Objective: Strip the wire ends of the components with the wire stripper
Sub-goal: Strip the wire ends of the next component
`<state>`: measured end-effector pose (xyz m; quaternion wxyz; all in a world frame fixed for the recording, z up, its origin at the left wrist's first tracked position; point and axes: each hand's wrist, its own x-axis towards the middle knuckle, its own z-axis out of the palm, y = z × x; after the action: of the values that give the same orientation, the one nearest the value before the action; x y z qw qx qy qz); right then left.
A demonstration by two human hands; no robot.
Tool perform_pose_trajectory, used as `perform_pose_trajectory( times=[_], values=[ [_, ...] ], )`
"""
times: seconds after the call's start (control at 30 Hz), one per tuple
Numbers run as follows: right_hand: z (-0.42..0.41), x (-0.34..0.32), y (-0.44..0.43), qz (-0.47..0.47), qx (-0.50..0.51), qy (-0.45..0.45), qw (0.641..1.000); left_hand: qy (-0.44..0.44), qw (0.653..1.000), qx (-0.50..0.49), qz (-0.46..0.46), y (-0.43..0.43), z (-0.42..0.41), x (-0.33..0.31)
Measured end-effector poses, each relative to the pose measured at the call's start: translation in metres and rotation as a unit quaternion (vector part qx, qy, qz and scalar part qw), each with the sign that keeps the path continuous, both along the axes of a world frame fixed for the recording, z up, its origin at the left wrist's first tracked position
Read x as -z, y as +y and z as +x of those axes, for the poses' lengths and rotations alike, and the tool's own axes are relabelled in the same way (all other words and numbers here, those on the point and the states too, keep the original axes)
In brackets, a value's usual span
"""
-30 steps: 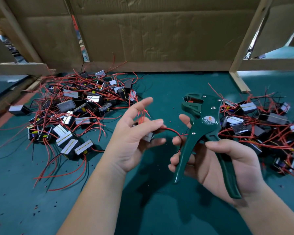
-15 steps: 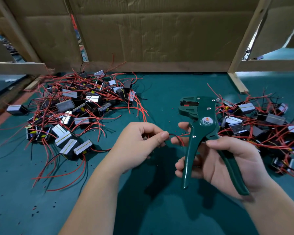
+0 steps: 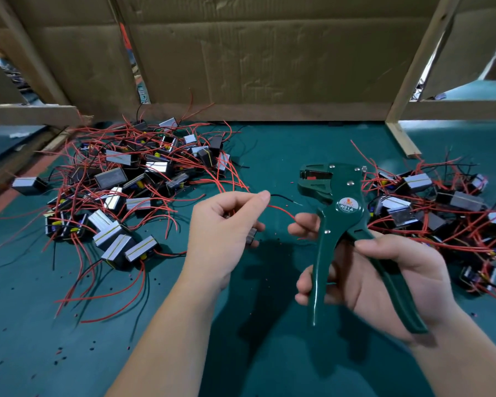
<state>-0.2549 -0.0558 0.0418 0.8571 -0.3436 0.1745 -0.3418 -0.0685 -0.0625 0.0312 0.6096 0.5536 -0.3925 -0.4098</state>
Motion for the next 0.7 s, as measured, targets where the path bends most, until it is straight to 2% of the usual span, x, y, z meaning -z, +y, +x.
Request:
perform_pose_trajectory(
  times=[0.13,0.27,0.33,0.43,0.53,0.7],
  values=[
    [0.002,0.0,0.002,-0.024,-0.045,-0.039,0.998,0.054,0.996,-0.045,-0.046,0.0,0.005,-0.005],
    [0.011,0.006,0.002,0.007,0.026,0.022,0.999,0.082,0.992,-0.036,-0.09,0.002,0.009,-0.009],
    [0.015,0.01,0.003,0.005,0.046,0.051,0.998,0.079,0.993,-0.005,-0.093,0.003,0.009,-0.008],
    [0.018,0.013,0.007,-0.01,0.009,0.029,0.999,0.056,0.993,0.025,-0.101,0.004,0.007,-0.009],
    [0.019,0.011,0.01,-0.041,-0.043,0.011,0.998,0.046,0.993,0.017,-0.105,0.005,0.008,-0.01],
    [0.02,0.012,0.011,-0.047,-0.042,-0.001,0.998,0.036,0.993,-0.01,-0.108,0.004,0.009,-0.009]
  ],
)
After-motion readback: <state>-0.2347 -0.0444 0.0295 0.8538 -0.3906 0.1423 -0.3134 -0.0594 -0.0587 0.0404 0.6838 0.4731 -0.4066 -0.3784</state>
